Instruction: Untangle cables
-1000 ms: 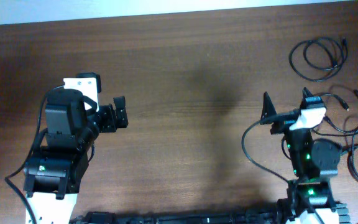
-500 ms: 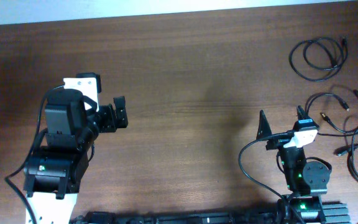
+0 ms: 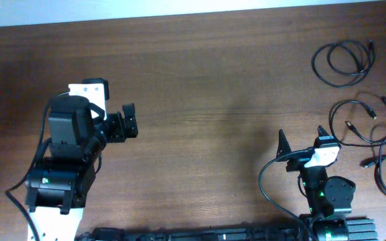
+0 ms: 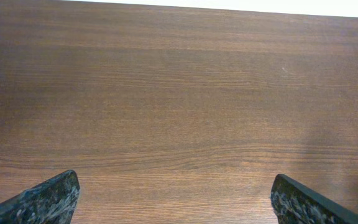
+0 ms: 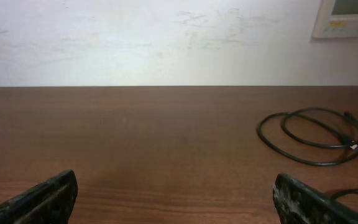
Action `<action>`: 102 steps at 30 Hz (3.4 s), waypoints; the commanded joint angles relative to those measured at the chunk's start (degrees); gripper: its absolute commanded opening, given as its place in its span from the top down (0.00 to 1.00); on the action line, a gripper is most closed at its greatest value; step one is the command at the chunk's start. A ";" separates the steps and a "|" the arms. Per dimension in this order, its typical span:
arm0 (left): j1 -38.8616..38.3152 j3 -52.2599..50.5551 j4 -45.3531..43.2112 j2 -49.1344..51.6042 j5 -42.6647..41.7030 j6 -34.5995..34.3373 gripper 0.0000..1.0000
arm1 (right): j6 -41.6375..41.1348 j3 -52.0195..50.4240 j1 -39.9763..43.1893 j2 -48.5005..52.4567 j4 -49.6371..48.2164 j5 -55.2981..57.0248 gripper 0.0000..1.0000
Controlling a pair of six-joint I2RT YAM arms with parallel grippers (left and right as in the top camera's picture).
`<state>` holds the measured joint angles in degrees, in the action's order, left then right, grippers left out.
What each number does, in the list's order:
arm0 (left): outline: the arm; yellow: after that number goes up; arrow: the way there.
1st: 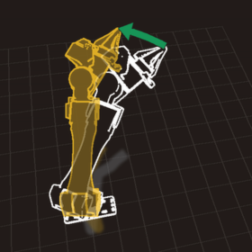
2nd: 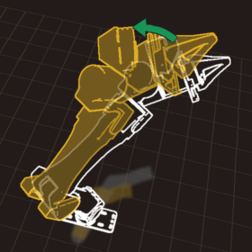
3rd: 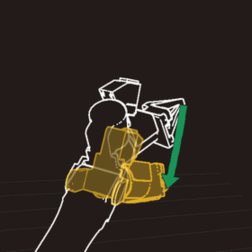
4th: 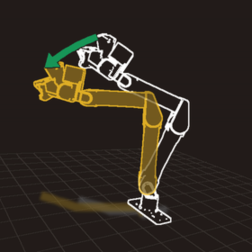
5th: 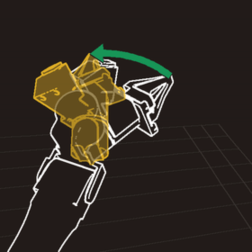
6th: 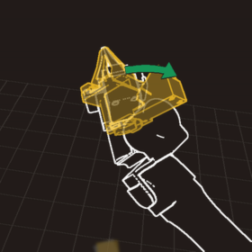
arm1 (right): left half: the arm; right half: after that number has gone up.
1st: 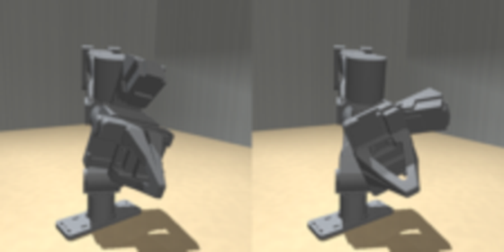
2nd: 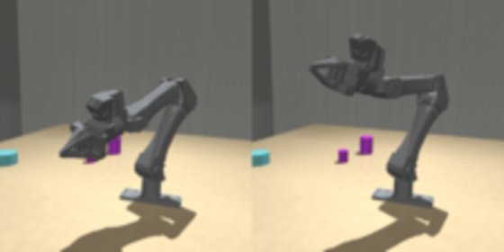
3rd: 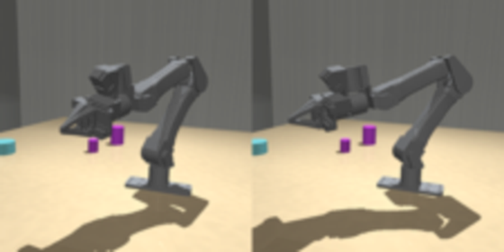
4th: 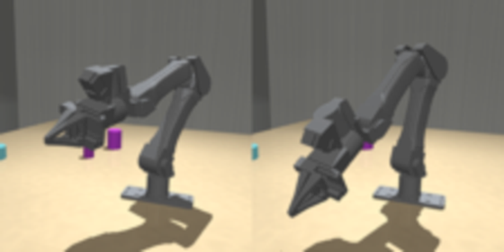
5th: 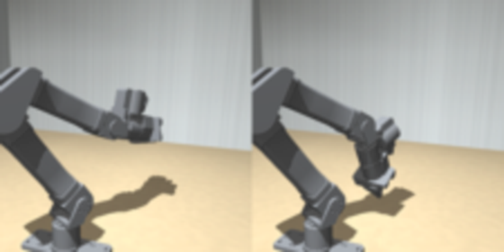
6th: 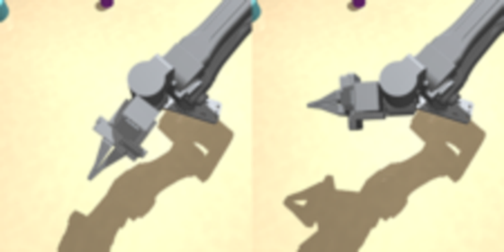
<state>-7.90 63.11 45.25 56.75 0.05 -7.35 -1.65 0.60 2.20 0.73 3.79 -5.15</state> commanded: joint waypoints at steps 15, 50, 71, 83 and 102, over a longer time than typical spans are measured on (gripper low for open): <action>0.31 0.37 -0.09 -0.09 0.39 -0.72 0.01 | -0.15 -0.28 -0.26 -0.52 0.39 0.94 0.01; 0.20 -13.77 0.24 -19.17 4.07 -0.28 0.01 | -0.15 -0.28 -0.26 -0.52 0.39 0.94 0.01; 0.20 -62.60 -61.53 -44.76 2.43 -4.11 0.01 | -0.15 -0.28 -0.26 -0.52 0.39 0.94 0.01; 0.20 -62.60 -40.61 -56.48 2.80 -1.97 0.01 | -0.15 -0.26 -0.26 -0.52 0.39 0.92 0.01; 0.20 -62.58 -40.48 -56.46 2.14 -1.99 0.01 | -0.15 -0.26 -0.26 -0.52 0.39 0.94 0.01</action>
<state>-7.90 0.60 4.27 0.84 3.01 -10.26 -1.52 0.60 2.20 0.64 3.86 -4.71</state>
